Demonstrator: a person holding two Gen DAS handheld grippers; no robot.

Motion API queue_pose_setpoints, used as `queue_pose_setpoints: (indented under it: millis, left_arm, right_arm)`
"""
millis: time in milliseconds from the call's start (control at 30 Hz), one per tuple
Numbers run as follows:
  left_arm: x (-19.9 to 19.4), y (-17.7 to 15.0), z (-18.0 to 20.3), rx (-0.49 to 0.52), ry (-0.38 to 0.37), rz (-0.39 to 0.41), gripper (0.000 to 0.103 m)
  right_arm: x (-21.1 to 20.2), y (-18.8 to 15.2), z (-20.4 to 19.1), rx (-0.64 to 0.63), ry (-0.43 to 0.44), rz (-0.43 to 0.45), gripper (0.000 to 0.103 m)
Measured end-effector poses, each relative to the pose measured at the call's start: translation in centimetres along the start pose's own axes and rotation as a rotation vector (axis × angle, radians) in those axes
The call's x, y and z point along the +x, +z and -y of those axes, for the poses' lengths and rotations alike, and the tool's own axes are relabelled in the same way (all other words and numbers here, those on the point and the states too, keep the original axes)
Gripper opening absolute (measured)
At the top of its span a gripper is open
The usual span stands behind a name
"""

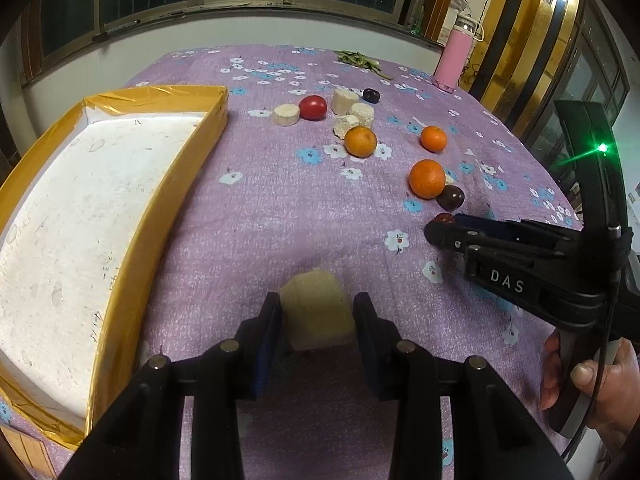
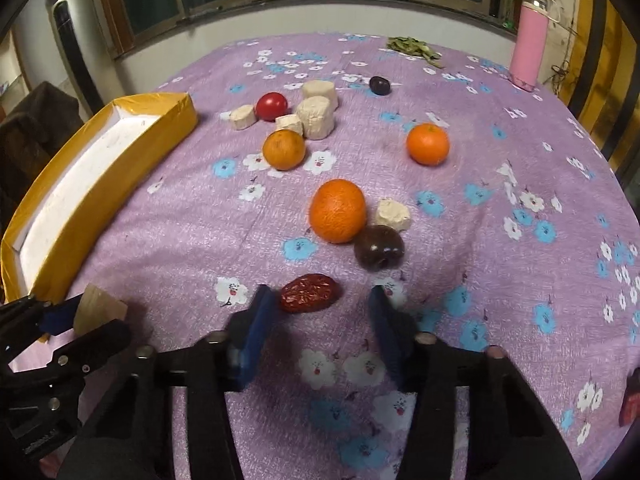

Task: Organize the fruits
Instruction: 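Grasp the cream cube with the left gripper while the right gripper grasps the red date, then carry the cream cube and red date over the white tray with both grippers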

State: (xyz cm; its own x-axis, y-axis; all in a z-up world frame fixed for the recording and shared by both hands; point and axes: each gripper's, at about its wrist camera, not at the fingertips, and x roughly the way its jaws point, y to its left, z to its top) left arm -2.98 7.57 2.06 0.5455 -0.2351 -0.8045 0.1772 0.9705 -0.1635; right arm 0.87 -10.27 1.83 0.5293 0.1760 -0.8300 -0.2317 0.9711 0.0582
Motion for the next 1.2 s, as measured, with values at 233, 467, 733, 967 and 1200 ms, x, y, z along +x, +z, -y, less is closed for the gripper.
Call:
queue_pose_setpoints:
  millis: [233,467,733,967,1200]
  left_arm:
    - [-1.0,0.1,0.3,0.008,-0.041,0.012,0.04]
    - [-2.8,1.1,0.8,0.038,-0.074,0.054,0.04]
    - [-4.9,2.1,-1.5,0.008,-0.069,0.1,0.04]
    - [-6.8,2.3,-5.9,-0.069,-0.012,0.134,0.04]
    - [-7.9,2.1,-11.8,-0.154,0.096,0.148,0.04]
  right_arm:
    - [-2.2,-0.5,0.3,0.022,-0.025,0.03,0.029]
    - [-4.8,-1.4,-0.1,0.014,-0.064,0.061,0.029]
    - [-5.9,-0.3,-2.8,-0.012,-0.043,0.086,0.029]
    - [-6.1,2.0,-7.3,-0.077,0.028,0.115,0.029]
    - [-4.6,4.3,-13.2,-0.16,0.132,0.108,0.029]
